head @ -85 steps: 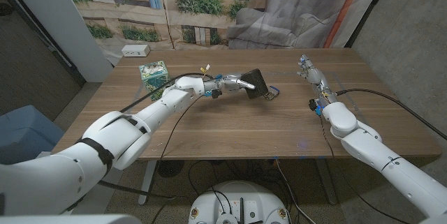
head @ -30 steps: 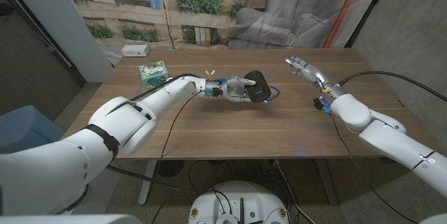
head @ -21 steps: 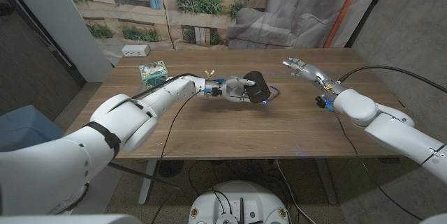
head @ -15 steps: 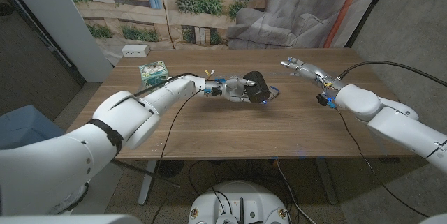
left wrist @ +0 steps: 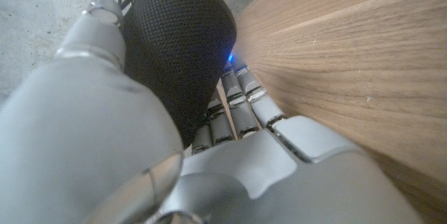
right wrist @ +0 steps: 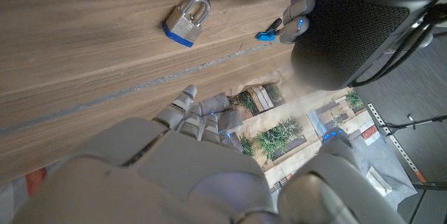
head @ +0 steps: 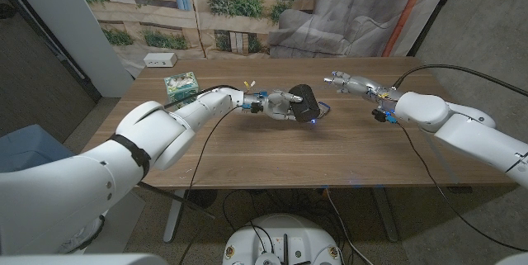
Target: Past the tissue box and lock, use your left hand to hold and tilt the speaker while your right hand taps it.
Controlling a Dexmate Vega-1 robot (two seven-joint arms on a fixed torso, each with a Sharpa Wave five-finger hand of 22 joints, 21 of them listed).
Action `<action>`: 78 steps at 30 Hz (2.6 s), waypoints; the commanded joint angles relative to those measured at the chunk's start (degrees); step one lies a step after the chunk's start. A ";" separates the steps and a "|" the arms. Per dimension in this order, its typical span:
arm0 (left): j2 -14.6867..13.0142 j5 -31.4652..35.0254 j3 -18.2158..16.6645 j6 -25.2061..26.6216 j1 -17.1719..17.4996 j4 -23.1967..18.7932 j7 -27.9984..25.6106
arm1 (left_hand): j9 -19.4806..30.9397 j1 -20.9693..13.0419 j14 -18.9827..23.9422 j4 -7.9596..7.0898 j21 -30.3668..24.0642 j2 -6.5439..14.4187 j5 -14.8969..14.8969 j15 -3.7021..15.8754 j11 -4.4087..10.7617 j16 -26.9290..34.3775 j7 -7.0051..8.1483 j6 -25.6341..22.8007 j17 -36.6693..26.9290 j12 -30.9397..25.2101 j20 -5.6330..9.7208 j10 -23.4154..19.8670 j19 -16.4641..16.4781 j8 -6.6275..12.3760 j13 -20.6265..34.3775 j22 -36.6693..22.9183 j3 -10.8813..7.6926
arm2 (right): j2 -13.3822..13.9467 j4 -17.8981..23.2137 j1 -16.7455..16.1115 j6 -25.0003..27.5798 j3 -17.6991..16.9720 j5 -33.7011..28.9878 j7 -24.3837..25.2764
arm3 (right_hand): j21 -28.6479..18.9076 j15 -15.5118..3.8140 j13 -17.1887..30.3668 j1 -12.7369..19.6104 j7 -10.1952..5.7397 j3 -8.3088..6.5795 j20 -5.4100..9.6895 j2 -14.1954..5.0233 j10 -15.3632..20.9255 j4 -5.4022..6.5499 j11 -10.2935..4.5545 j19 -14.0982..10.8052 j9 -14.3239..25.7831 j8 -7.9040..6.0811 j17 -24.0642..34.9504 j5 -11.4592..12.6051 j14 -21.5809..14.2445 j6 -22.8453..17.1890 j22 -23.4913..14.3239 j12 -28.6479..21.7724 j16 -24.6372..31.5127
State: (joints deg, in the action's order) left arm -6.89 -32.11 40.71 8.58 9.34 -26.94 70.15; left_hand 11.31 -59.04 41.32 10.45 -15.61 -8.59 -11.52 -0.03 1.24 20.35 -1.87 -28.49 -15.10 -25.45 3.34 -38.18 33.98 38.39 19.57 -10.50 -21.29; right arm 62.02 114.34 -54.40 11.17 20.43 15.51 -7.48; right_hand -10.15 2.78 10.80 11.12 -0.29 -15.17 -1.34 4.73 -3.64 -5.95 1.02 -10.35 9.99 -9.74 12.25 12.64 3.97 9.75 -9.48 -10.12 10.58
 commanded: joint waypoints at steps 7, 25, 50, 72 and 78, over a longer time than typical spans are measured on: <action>1.62 1.71 -0.53 -3.80 -0.55 2.29 0.43 | 0.22 -2.72 5.06 -0.69 -0.29 15.63 -0.39 13.17 8.73 0.14 2.83 -12.45 -0.18 -0.04 4.51 -12.13 0.29 6.76 6.92 -0.21 -1.28 | 1.00 0.22 3.86 0.37 3.41 -0.94 -4.88 | 0.07 0.27 0.29 0.80 -0.12 -0.03 0.11 -0.03 -1.29 -0.56 -0.02 0.42 0.33 -0.17 -0.01 0.09 1.15 1.67 -0.09 0.06 0.04; 2.32 2.23 -1.33 -4.72 -0.62 3.48 0.48 | 0.11 -2.66 6.01 -0.59 -0.36 15.90 -0.38 13.26 8.79 0.20 2.55 -13.25 -0.35 0.22 4.67 -12.81 0.47 6.81 6.85 -0.24 -1.55 | 0.63 0.32 6.15 0.88 5.81 -3.89 -6.92 | -0.04 0.33 0.29 0.94 -0.45 0.17 -0.09 0.18 -1.78 -0.85 -0.18 0.84 0.33 -0.40 -0.02 0.25 1.59 2.20 -0.08 -0.22 0.26; 2.87 2.36 -1.59 -4.77 -0.62 4.18 0.22 | -0.02 -2.07 6.63 -0.76 -0.48 16.14 -0.33 13.12 8.53 -0.15 2.45 -13.86 -0.35 0.55 4.59 -13.51 0.72 6.61 6.79 -0.28 -1.87 | -1.17 -0.87 7.86 0.09 7.56 -5.45 -8.42 | -0.22 0.44 0.29 0.82 -0.55 0.46 -0.10 0.27 -2.03 -0.94 -0.26 0.88 0.35 -0.61 0.02 0.48 1.70 2.52 -0.08 -0.49 0.58; 3.72 2.63 -1.92 -5.05 -0.78 5.24 -1.05 | -0.09 -2.11 7.20 -0.58 -0.64 16.40 -0.33 13.20 8.61 -0.31 2.63 -14.34 -0.49 0.61 4.67 -14.34 1.01 6.42 6.98 -0.31 -2.33 | -2.15 -1.64 8.57 -0.20 8.27 -5.94 -9.07 | -0.31 0.41 0.28 0.50 -0.55 0.79 -0.24 0.24 -2.24 -0.88 -0.35 0.95 0.35 -0.74 0.07 0.68 1.91 2.77 -0.09 -0.67 0.78; 3.96 2.75 -1.88 -5.12 -0.77 5.38 -1.08 | -0.10 -2.22 7.37 -0.48 -0.66 16.39 -0.32 13.31 8.69 -0.35 2.64 -14.61 -0.55 0.59 4.70 -14.67 1.03 6.42 7.05 -0.32 -2.46 | -2.53 -2.45 8.82 -0.44 8.53 -6.04 -9.14 | -0.34 0.36 0.28 0.40 -0.53 0.84 -0.26 0.16 -2.23 -0.83 -0.30 0.94 0.36 -0.78 0.10 0.72 1.87 2.76 -0.09 -0.72 0.86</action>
State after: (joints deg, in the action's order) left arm -3.34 -29.55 38.89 3.69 8.64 -21.95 69.40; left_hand 11.06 -59.04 42.68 11.10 -15.97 -8.59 -11.52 -0.93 0.51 19.62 -2.59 -29.20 -15.08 -24.60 3.14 -39.31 34.59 38.39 19.57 -10.54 -21.94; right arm 60.07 112.89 -45.95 11.01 28.59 9.65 -16.48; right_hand -10.20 3.26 10.79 11.80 -0.60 -14.45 -1.55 5.41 -5.43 -6.81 0.61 -9.33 10.27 -10.21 12.26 13.10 5.52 10.05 -9.46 -10.42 11.03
